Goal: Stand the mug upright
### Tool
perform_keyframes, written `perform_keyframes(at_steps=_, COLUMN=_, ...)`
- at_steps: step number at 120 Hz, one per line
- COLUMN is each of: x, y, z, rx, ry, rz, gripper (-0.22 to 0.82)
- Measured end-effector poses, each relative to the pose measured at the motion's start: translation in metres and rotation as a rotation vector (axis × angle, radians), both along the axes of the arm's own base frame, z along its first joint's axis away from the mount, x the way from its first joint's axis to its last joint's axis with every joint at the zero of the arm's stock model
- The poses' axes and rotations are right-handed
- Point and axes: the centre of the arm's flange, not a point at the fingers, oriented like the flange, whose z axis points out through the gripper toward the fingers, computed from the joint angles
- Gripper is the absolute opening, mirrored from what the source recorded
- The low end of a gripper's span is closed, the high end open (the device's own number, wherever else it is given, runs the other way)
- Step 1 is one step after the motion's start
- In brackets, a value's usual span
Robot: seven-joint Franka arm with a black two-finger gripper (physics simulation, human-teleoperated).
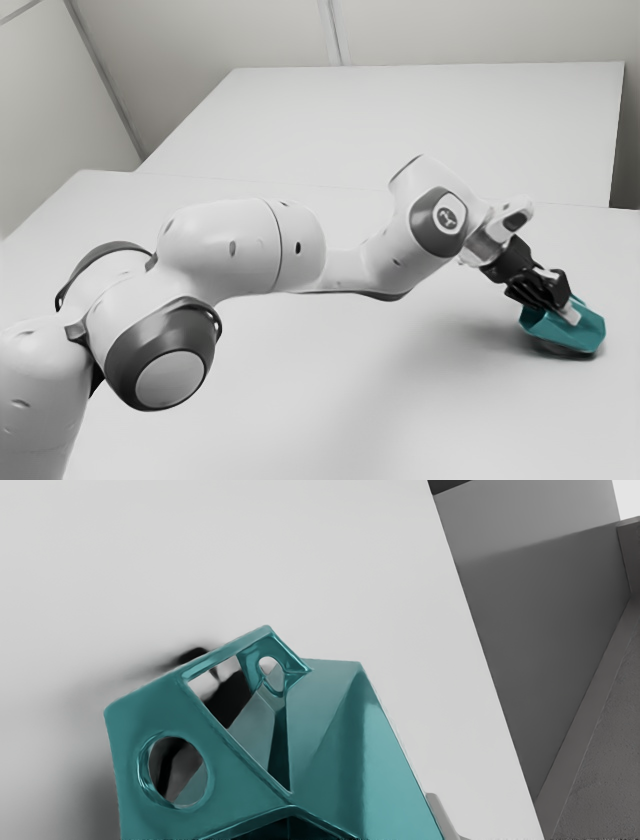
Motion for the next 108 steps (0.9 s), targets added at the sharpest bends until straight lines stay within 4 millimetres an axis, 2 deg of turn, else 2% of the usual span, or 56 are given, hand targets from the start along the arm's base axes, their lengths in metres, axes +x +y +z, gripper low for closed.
perform_keyframes(at_steps=11, x=-0.003, y=-0.004, z=0.002, rx=0.001, ry=-0.004, rz=-0.005, gripper=-0.17)
perform_keyframes(at_steps=20, x=-0.003, y=-0.001, z=0.023, rx=0.007, ry=-0.037, rz=-0.015, gripper=-0.17)
perform_keyframes(at_steps=40, x=-0.001, y=0.028, z=0.058, rx=0.088, ry=-0.114, rz=-0.033, gripper=-0.18)
perform_keyframes(at_steps=58, x=-0.005, y=0.075, z=0.071, rx=0.216, ry=-0.153, rz=-0.04, gripper=-0.18)
perform_keyframes(at_steps=78, x=-0.009, y=0.142, z=0.075, rx=0.38, ry=-0.177, rz=-0.027, gripper=-0.18)
perform_keyframes(at_steps=108, x=-0.011, y=0.22, z=0.083, rx=0.627, ry=-0.205, rz=-0.043, gripper=-0.18)
